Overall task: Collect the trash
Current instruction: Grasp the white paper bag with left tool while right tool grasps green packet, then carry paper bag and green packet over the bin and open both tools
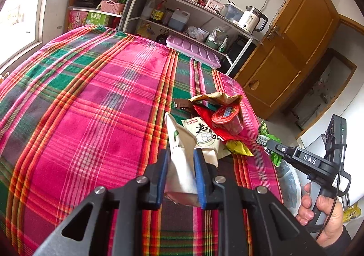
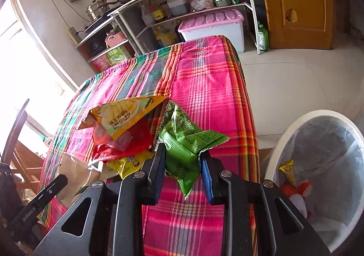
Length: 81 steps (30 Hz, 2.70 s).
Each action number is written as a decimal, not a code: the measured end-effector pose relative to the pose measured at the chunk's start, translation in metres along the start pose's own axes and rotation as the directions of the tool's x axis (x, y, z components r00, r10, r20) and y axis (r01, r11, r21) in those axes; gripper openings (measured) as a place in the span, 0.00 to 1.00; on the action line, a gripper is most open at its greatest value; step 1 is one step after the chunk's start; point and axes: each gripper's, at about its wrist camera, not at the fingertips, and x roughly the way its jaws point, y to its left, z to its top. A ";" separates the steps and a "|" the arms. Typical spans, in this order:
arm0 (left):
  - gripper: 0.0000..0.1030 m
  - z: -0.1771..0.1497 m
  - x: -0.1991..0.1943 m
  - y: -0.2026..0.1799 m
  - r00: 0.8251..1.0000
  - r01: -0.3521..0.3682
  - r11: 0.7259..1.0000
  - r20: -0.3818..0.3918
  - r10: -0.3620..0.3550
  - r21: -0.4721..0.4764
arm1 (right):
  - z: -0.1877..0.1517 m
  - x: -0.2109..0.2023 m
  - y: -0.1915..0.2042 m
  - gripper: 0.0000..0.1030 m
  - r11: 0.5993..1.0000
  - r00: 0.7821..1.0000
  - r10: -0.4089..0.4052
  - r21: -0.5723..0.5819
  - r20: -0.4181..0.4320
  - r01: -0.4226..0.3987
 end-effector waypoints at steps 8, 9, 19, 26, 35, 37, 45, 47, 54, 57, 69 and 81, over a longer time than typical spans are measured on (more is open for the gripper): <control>0.00 -0.009 -0.026 -0.019 1.000 0.018 0.999 0.003 -0.018 0.042 | -0.035 -0.045 -0.010 0.28 1.000 1.000 -0.002 0.022 0.019 0.001; 0.00 -0.011 -0.028 -0.023 1.000 0.021 0.998 0.003 -0.021 0.052 | -0.038 -0.049 -0.011 0.28 1.000 1.000 -0.001 0.027 0.020 0.001; 0.52 -0.033 -0.033 -0.047 0.995 0.082 0.987 -0.068 -0.073 0.141 | -0.059 -0.079 -0.020 0.28 0.999 0.999 0.009 0.047 0.035 -0.010; 0.58 -0.042 -0.012 -0.047 0.990 0.031 0.982 -0.140 -0.004 0.186 | -0.070 -0.086 -0.026 0.28 0.998 0.999 0.013 0.057 0.031 -0.015; 0.28 -0.059 -0.005 -0.058 0.983 0.011 0.969 -0.179 0.035 0.246 | -0.082 -0.095 -0.031 0.28 0.997 0.999 0.016 0.072 0.032 -0.018; 0.21 -0.059 -0.007 -0.060 0.984 0.017 0.971 -0.174 0.025 0.240 | -0.084 -0.097 -0.031 0.28 0.997 0.999 0.015 0.073 0.036 -0.017; 0.21 -0.051 -0.018 -0.079 0.991 0.052 0.969 -0.132 -0.020 0.240 | -0.090 -0.108 -0.044 0.28 0.995 0.998 0.005 0.098 0.055 -0.010; 0.21 -0.046 -0.017 -0.089 0.992 0.066 0.966 -0.124 -0.035 0.250 | -0.090 -0.111 -0.050 0.28 0.994 0.998 0.000 0.111 0.059 -0.007; 0.21 -0.039 -0.003 -0.136 0.986 0.138 0.945 -0.128 -0.103 0.297 | -0.090 -0.122 -0.081 0.28 0.986 0.996 -0.041 0.167 0.078 0.028; 0.21 -0.039 0.009 -0.159 0.981 0.169 0.934 -0.141 -0.130 0.316 | -0.090 -0.125 -0.096 0.28 0.981 0.994 -0.073 0.187 0.083 0.057; 0.21 -0.051 0.072 -0.226 0.953 0.261 0.898 -0.241 -0.181 0.354 | -0.088 -0.120 -0.146 0.29 0.953 0.980 -0.185 0.259 0.079 0.159; 0.22 -0.060 0.123 -0.252 0.926 0.303 0.895 -0.322 -0.196 0.328 | -0.081 -0.114 -0.172 0.41 0.933 0.969 -0.235 0.297 0.083 0.200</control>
